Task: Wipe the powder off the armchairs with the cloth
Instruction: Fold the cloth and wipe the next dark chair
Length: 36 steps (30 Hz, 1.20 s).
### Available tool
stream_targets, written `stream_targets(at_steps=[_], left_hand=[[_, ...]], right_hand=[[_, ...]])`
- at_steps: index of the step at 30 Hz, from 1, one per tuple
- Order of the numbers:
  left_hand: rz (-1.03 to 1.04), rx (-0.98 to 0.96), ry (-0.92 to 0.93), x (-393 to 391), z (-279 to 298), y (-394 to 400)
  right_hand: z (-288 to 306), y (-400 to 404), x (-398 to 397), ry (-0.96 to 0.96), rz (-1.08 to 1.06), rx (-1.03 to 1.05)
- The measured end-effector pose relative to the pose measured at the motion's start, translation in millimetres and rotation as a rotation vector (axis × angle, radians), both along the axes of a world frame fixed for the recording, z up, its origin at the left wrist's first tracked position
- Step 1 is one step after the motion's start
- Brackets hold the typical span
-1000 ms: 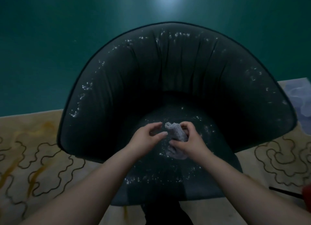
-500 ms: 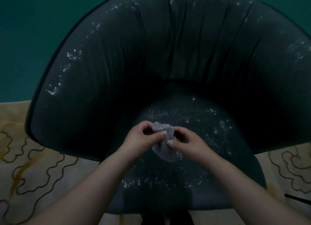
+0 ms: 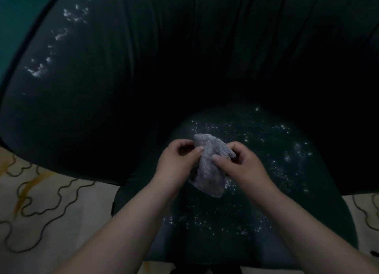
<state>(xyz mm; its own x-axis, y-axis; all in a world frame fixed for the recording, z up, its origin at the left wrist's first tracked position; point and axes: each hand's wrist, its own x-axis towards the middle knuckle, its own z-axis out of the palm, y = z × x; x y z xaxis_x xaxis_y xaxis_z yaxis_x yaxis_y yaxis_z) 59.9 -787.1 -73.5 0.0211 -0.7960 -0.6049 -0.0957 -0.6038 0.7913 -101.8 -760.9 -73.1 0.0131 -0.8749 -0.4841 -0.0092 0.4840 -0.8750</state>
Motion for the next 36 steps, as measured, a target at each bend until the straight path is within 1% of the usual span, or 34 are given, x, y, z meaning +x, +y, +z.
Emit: stream_targets(at_steps=[2, 4, 5, 7, 8, 9, 11, 13, 15, 17, 20, 23, 25, 28, 30, 33, 35, 36], left_hand=[[0.069, 0.015, -0.038, -2.9, -5.8, 0.0], [0.086, 0.054, -0.021, -5.4, -8.2, 0.1], [0.086, 0.084, 0.012, -6.8, -9.8, 0.8], [0.1, 0.166, 0.144, -9.4, -12.3, 3.5], [0.113, 0.197, 0.205, -10.0, -12.3, 4.9], [0.126, 0.21, 0.25, -10.4, -12.8, 5.9], [0.124, 0.196, 0.287, -9.1, -14.0, 6.3], [0.094, 0.147, 0.262, -3.2, -14.0, 4.2], [0.063, 0.09, 0.212, 7.2, -13.3, -0.1], [0.013, 0.04, 0.064, 20.5, -16.7, -2.8], [-0.055, -0.034, -0.204, 41.2, -32.0, -3.3], [-0.238, -0.161, -0.434, 56.9, -55.3, -3.0], [-0.338, -0.214, -0.56, 62.6, -68.5, -7.5], [-0.432, -0.222, -0.714, 66.0, -83.4, -16.3], [-0.46, -0.232, -0.774, 67.0, -91.9, -21.7], [-0.461, -0.22, -0.784, 67.0, -101.2, -28.3], [-0.45, -0.208, -0.779, 67.2, -106.3, -30.0], [-0.444, -0.202, -0.772, 67.5, -108.4, -29.8]], right_hand=[[-4.0, 1.3, 4.2, 0.023, 0.025, -0.016], [-10.0, 2.8, 7.8, 0.055, 0.033, -0.017], [-14.0, 2.9, 8.6, 0.095, 0.025, -0.022], [-20.5, 1.2, 9.6, 0.163, -0.004, -0.012], [-21.9, -0.7, 10.3, 0.136, -0.031, 0.006], [-22.2, -2.8, 11.8, 0.069, -0.055, 0.036], [-21.8, -7.7, 15.2, -0.061, -0.061, 0.102], [-25.0, -12.3, 18.4, -0.089, -0.029, 0.135], [-28.0, -17.5, 21.3, -0.074, -0.029, 0.153], [-33.1, -23.6, 21.6, -0.05, -0.037, 0.14], [-43.2, -38.6, 17.1, 0.115, 0.001, 0.059], [-62.3, -60.6, 11.0, 0.309, 0.118, -0.04], [-73.9, -75.7, 11.0, 0.503, 0.222, -0.136], [-87.1, -99.2, 14.8, 0.717, 0.264, -0.345], [-98.9, -115.9, 17.5, 0.859, 0.249, -0.468], [-121.9, -132.2, 28.4, 1.109, 0.303, -0.505], [-132.8, -130.6, 38.3, 1.21, 0.359, -0.51], [-136.3, -126.8, 40.6, 1.215, 0.37, -0.525]])
